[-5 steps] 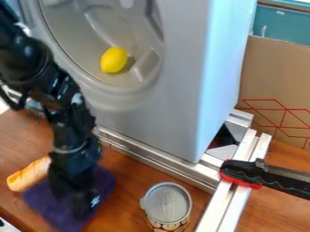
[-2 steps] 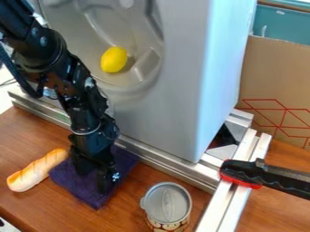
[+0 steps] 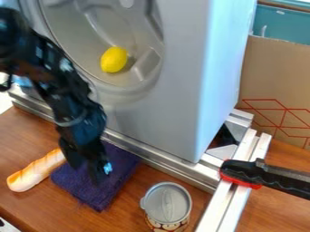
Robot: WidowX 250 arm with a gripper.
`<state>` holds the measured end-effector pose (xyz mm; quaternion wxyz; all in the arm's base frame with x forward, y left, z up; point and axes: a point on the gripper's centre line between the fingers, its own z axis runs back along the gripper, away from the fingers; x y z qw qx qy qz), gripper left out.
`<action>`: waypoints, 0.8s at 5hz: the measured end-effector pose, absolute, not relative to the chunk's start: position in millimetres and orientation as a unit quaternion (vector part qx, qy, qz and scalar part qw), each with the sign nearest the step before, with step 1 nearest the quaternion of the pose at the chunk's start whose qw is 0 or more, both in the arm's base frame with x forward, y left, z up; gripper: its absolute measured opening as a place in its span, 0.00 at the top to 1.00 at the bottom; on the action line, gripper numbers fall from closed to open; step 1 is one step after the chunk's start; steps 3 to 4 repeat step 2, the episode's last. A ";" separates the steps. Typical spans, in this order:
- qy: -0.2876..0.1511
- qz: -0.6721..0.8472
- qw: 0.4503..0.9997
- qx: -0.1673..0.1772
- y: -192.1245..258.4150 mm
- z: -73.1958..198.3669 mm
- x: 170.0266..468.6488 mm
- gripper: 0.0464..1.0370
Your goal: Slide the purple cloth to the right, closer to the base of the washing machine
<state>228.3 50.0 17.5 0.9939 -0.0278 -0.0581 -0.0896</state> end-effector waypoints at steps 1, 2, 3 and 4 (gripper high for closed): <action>-0.075 -0.087 0.993 -0.015 50.2 39.5 216.4 0.04; -0.035 -0.088 0.995 0.003 58.4 42.9 188.7 0.04; -0.035 -0.088 0.995 0.003 58.4 42.9 188.7 0.04; -0.035 -0.088 0.995 0.003 58.4 42.9 188.7 0.04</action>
